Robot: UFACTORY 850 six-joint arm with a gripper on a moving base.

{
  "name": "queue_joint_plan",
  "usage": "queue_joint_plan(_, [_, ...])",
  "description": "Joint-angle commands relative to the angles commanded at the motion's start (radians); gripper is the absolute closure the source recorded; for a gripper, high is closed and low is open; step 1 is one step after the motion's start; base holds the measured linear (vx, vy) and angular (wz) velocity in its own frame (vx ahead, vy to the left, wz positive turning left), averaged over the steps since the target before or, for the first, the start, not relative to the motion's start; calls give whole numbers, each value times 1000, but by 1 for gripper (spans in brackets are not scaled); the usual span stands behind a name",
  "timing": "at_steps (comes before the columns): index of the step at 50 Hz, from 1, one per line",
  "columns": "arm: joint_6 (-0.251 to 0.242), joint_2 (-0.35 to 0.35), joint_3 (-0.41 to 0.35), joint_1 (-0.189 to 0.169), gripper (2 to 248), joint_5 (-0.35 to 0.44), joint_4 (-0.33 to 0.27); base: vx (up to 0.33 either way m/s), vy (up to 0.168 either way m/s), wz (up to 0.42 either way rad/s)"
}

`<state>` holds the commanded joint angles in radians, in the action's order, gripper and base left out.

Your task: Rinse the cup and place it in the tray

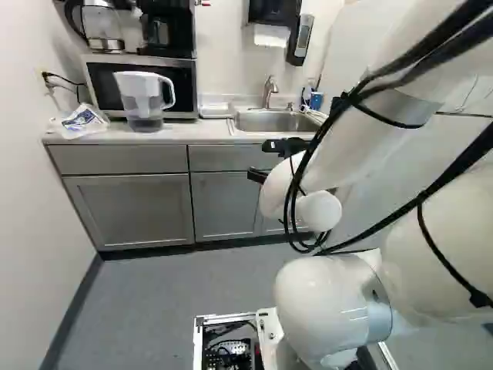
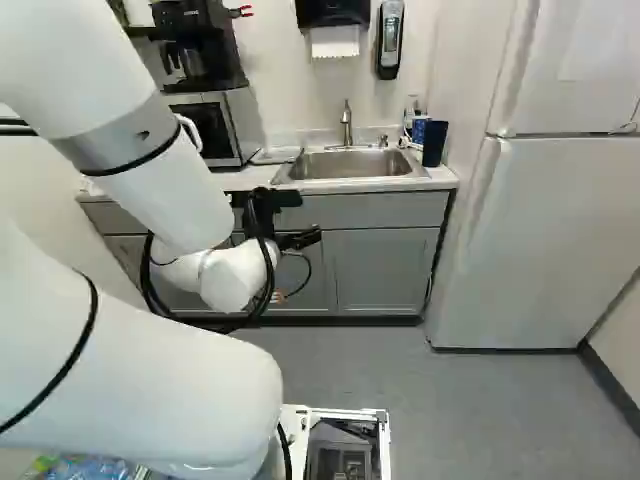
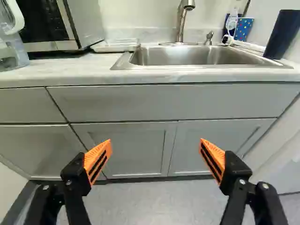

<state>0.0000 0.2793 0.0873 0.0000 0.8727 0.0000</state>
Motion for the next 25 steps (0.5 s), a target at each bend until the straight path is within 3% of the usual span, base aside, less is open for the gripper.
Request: queue_joint_plan(25, [0,-34,103,0,3,0,0,0,0,0])
